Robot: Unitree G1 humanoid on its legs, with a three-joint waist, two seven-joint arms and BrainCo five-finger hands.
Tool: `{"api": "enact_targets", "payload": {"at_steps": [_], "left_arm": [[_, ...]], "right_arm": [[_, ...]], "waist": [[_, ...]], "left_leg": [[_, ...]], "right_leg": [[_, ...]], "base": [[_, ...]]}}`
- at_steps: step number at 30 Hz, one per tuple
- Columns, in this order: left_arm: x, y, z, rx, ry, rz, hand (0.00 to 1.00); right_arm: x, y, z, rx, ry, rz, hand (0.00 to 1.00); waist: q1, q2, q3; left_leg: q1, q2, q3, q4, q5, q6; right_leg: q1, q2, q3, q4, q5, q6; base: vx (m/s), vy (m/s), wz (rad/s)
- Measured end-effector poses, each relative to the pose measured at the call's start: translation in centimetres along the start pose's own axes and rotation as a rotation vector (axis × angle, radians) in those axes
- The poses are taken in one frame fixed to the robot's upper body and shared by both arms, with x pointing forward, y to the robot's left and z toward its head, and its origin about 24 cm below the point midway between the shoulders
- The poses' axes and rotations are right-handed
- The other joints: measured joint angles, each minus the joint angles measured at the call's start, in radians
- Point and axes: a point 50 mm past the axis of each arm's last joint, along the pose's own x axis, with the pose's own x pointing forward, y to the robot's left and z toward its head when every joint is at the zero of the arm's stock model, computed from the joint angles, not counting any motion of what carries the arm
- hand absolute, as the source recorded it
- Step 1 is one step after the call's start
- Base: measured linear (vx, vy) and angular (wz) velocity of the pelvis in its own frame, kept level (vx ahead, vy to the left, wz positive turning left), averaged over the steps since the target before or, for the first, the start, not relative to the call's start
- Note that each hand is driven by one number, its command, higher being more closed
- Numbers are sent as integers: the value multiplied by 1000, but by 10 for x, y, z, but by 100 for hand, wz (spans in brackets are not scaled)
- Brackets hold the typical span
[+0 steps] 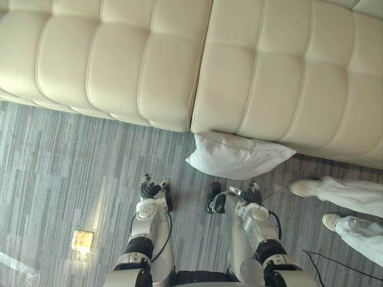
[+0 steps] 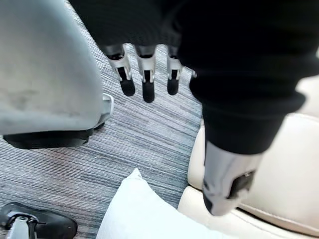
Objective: Pick up cushions and gather them together orderly.
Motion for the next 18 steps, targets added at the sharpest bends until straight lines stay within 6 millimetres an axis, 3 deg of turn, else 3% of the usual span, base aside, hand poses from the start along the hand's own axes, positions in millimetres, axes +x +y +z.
{"api": "enact_targets", "payload": {"at_steps": [2,6,10,18], "left_arm": [[-3,6,-13,20,41,-1,0],[-15,23,-49,58,155,23,0],[-28,35,-77,94,250,38,0],[-47,45,-108,130,359,31,0]], "right_arm": [[-5,-12,-15,-11,39,-19,0],[-20,-29,-51,-15,142,-53,0],[-33,-46,-80,-10,239,-91,0],[-45,-67,-102,16,327,-136,0]], "waist": [[-4,-2,-24],[-4,-17,-138],[-6,-13,-248],[-7,13,-368]], "left_leg": [[56,-2,16,-36,6,2],[150,3,51,-100,7,0],[223,7,72,-156,11,-6],[342,-3,114,-266,25,-11]], "right_leg": [[50,5,6,-39,12,7],[129,20,28,-111,27,13],[201,31,35,-190,47,25],[304,37,51,-307,79,37]], "base": [[45,44,-13],[79,25,-19],[61,30,-11],[75,33,-9]]}}
